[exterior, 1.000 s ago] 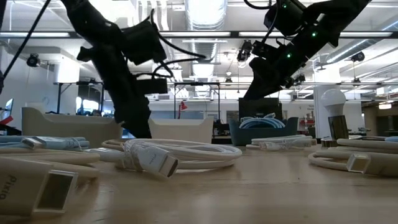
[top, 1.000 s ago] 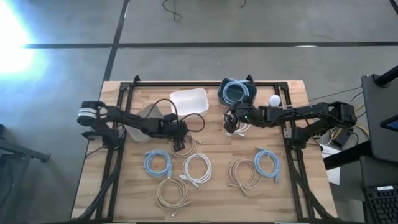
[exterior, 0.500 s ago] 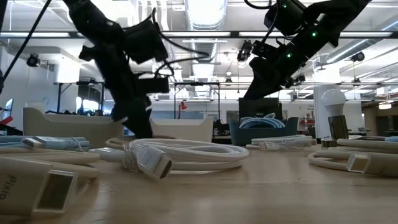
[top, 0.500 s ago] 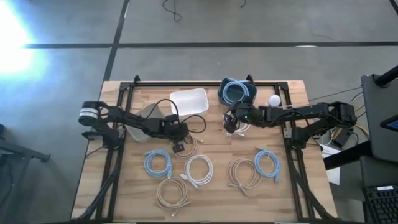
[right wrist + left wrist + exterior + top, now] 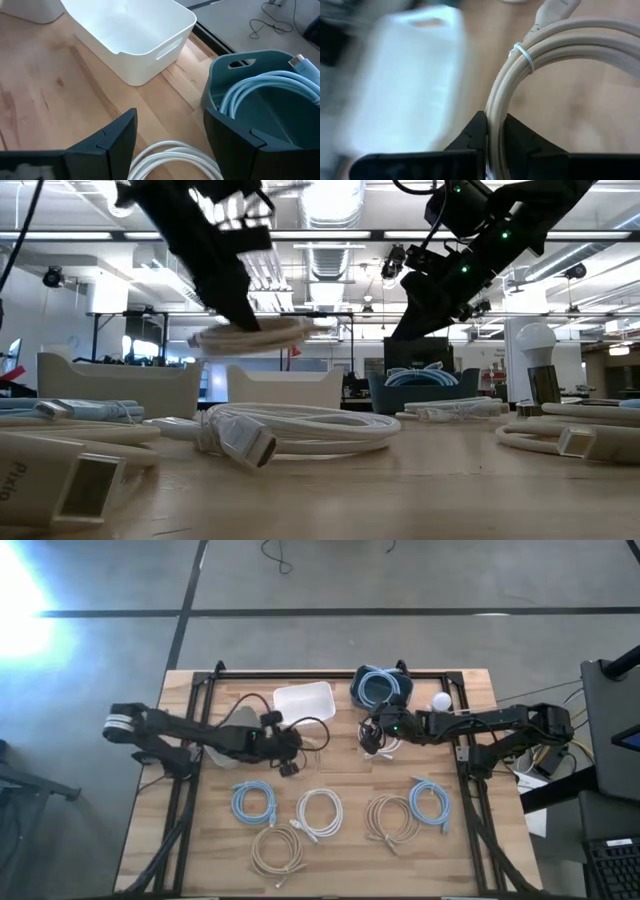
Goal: Pick & Place USB Port
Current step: Put the top brown charger cable into the gray bin
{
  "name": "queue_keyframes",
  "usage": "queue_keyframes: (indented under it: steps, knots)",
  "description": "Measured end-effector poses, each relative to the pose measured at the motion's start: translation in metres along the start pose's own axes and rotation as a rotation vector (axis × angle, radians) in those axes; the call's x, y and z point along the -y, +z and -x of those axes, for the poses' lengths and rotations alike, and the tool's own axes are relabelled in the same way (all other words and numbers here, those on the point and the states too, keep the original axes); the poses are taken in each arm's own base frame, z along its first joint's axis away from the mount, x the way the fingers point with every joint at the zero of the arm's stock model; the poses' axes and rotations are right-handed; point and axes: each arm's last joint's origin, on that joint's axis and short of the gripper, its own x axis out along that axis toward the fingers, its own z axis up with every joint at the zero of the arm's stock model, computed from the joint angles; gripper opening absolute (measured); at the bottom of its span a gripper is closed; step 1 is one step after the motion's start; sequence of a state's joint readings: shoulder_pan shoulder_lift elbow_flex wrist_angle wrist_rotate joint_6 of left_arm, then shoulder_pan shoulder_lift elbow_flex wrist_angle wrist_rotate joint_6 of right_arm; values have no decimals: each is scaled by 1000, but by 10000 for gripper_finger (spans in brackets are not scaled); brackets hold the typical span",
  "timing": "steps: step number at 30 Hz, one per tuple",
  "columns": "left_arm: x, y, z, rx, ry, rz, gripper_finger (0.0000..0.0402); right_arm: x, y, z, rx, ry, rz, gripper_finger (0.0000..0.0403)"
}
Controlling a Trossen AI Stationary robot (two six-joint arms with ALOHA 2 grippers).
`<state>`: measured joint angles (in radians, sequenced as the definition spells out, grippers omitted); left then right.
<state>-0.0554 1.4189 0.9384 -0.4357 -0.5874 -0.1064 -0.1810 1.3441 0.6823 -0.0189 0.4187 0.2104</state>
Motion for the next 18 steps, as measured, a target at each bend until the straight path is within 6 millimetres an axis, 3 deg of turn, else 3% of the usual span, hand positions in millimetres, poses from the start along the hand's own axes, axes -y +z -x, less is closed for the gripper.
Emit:
queue_keyframes:
  steps: [8,18]
  knots:
    - [-31,-11,49,20,237,123,41,0,0,0,0,0,0,224]
    - [-59,-43,76,-58,470,272,40,0,0,0,0,0,-5,224]
